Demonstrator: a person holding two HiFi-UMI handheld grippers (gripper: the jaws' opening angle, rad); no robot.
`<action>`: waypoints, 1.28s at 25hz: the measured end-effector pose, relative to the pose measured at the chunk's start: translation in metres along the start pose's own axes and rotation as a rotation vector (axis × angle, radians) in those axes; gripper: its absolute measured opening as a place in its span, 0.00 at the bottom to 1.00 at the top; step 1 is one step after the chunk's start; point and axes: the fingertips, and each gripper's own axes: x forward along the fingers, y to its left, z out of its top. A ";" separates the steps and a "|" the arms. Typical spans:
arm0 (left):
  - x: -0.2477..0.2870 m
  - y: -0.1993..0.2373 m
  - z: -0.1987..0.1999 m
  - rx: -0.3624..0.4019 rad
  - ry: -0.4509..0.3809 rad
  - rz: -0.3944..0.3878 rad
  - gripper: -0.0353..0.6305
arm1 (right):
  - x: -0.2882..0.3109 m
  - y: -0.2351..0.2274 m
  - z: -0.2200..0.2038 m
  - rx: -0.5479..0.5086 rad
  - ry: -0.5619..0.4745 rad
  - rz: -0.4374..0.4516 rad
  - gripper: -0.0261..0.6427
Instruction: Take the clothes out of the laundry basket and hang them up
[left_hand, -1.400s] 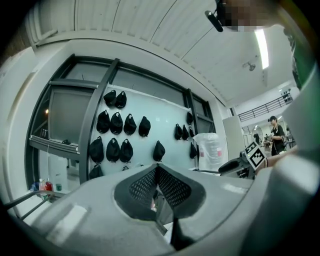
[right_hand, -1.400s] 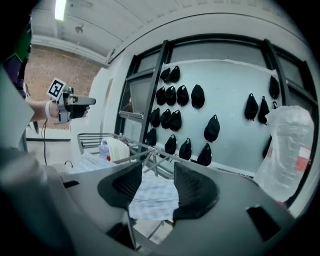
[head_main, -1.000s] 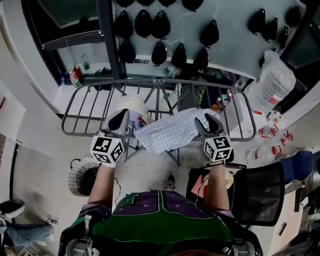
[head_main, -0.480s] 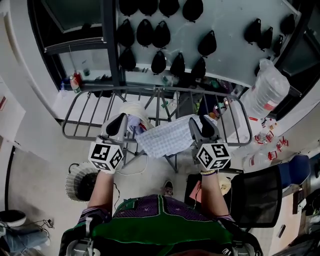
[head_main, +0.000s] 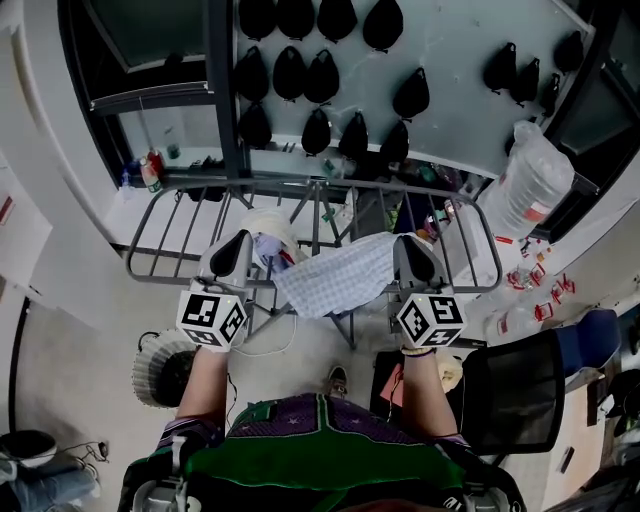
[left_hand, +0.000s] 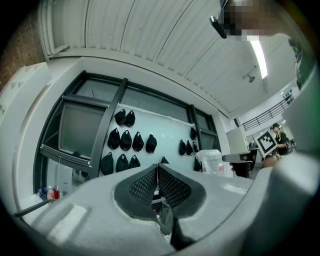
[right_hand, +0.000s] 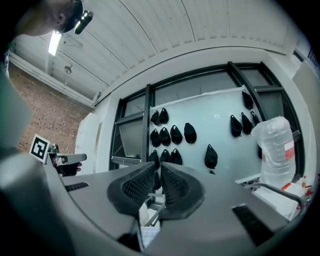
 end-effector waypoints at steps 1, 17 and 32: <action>0.000 0.000 -0.001 -0.012 -0.001 -0.004 0.08 | -0.001 0.002 0.000 -0.005 0.000 0.001 0.09; -0.003 -0.004 -0.006 -0.017 -0.003 -0.010 0.08 | -0.012 0.009 0.006 -0.065 0.017 -0.012 0.04; -0.002 -0.001 -0.013 -0.018 0.010 -0.006 0.08 | -0.009 0.005 0.001 -0.048 0.029 -0.021 0.04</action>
